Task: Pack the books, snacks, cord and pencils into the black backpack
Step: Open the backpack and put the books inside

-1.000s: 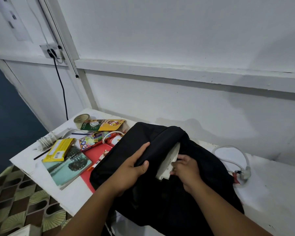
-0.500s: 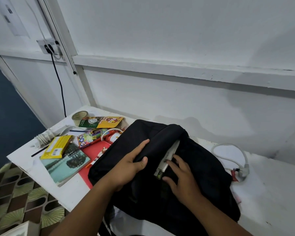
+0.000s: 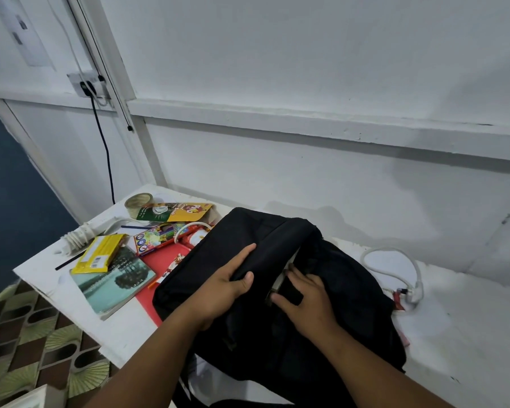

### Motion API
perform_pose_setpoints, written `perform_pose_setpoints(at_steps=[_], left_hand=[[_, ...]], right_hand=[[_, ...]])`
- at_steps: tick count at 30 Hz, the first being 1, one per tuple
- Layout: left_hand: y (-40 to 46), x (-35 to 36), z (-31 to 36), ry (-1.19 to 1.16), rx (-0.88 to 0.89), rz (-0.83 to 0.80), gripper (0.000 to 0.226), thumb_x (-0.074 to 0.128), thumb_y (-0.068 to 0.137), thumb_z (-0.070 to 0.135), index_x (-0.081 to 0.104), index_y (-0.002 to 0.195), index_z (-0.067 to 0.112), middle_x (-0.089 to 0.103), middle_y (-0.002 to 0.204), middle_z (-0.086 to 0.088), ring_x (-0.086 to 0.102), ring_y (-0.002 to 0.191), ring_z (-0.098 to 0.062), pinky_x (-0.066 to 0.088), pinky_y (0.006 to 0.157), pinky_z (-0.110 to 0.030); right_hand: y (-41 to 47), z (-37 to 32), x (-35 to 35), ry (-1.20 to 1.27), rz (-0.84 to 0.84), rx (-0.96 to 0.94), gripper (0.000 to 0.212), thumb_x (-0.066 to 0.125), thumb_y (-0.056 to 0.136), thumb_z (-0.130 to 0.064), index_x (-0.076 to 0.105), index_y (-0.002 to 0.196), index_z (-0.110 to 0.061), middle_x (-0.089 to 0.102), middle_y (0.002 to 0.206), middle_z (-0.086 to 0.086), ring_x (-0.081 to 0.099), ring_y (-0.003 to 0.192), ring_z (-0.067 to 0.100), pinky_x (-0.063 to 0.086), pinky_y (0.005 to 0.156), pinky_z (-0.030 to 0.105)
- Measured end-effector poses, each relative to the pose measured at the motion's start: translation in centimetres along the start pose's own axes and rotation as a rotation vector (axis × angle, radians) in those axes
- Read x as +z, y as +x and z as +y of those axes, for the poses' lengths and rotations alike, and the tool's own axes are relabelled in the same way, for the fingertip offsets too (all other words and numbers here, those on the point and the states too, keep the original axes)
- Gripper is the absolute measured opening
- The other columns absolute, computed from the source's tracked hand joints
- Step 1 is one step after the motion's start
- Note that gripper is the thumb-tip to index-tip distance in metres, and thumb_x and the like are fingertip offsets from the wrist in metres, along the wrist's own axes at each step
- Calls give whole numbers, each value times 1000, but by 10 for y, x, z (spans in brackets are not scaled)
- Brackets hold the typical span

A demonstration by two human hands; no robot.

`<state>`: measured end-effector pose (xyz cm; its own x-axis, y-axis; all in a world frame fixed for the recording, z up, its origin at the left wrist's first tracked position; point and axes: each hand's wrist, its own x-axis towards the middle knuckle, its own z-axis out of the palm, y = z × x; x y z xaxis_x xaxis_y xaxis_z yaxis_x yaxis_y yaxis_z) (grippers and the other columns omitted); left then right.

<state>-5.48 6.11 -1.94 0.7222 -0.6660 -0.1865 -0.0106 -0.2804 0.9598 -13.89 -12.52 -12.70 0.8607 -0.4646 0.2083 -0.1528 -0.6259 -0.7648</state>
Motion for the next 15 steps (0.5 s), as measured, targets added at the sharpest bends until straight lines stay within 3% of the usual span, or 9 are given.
perform_pose_setpoints(at_steps=[4, 8, 11, 13, 15], left_hand=[[-4, 4, 1, -9, -5, 14, 54, 56, 102, 20, 43, 144, 52, 50, 147, 13, 50, 131, -3, 39, 115, -30], [-8, 5, 1, -25, -19, 30, 54, 57, 102, 20, 42, 146, 48, 49, 148, 10, 49, 132, -6, 38, 116, -31], [-13, 4, -1, -33, -34, 63, 53, 60, 100, 23, 44, 146, 45, 50, 148, 9, 50, 132, -7, 39, 116, -33], [-17, 4, -4, -40, -48, 92, 53, 62, 99, 26, 45, 146, 43, 52, 146, 9, 53, 130, -8, 40, 115, -34], [-22, 3, -8, -50, -60, 102, 55, 66, 96, 31, 46, 147, 40, 55, 143, 10, 55, 127, -6, 41, 114, -33]], right_hand=[[0, -9, 4, -51, -8, 55, 76, 84, 70, -41, 58, 137, -19, 50, 147, -7, 39, 129, 15, 30, 105, 17], [0, -13, 5, -213, -46, -1, 70, 75, 78, -49, 54, 141, -27, 48, 149, -10, 41, 126, 18, 38, 102, 27], [-4, -11, 2, -114, -89, 22, 64, 75, 82, -45, 56, 140, -22, 50, 148, -6, 38, 133, 20, 32, 108, 26], [-10, -13, -1, 102, 1, 82, 55, 77, 84, -31, 61, 134, -14, 58, 139, 4, 42, 133, 21, 31, 109, 21], [-16, -23, -8, 234, 239, 118, 37, 74, 88, -19, 68, 124, -14, 65, 120, 1, 55, 122, 22, 34, 100, 14]])
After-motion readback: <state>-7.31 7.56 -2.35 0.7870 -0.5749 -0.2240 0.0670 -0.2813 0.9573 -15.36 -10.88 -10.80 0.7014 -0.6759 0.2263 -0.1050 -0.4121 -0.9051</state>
